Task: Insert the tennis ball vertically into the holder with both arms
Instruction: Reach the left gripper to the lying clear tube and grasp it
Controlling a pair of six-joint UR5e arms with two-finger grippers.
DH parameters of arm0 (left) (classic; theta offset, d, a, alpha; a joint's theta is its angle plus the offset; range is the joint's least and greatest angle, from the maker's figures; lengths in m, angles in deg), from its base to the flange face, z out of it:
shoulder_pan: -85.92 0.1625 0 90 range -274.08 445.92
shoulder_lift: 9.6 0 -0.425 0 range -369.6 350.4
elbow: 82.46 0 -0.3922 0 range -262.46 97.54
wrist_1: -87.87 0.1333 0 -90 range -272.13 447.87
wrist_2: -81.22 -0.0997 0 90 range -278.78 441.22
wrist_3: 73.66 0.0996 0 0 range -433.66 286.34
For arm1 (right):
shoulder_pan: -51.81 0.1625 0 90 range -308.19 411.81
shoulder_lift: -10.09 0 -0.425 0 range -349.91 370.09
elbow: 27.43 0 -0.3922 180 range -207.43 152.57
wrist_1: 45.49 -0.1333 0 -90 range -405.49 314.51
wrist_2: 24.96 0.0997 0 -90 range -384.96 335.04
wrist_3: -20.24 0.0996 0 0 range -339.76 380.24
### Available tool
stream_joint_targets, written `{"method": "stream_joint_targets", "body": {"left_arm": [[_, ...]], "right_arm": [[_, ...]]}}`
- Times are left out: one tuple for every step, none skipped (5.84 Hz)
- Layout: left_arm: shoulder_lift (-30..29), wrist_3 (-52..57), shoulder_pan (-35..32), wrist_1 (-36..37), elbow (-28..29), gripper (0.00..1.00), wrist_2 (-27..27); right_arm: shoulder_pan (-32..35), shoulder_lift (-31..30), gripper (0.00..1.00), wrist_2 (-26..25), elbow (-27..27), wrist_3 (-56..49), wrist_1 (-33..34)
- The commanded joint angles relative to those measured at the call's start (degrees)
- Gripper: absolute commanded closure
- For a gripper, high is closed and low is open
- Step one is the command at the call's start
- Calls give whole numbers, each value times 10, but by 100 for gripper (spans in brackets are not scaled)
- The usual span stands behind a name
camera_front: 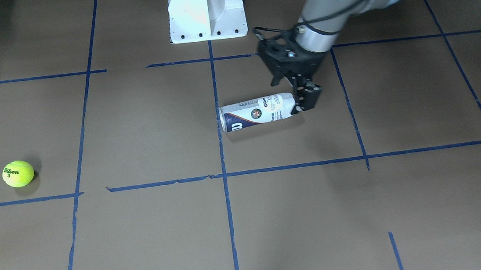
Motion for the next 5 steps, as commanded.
{"method": "stream_joint_targets", "body": {"left_arm": [[-91,4,68,115,23,0,-79],[-144,4,73,149,82,0,-106],[-192,11,87,189,144,0,-125],[-198,30,103,213,163,0,-157],[-198,32,119,225,186,0,-174]], "right_arm": [[0,0,0,-1,0,0,1],[0,0,0,-1,0,0,1],[0,0,0,-1,-1,0,1],[0,0,0,-1,-1,0,1],[0,0,0,-1,-1,0,1]]}}
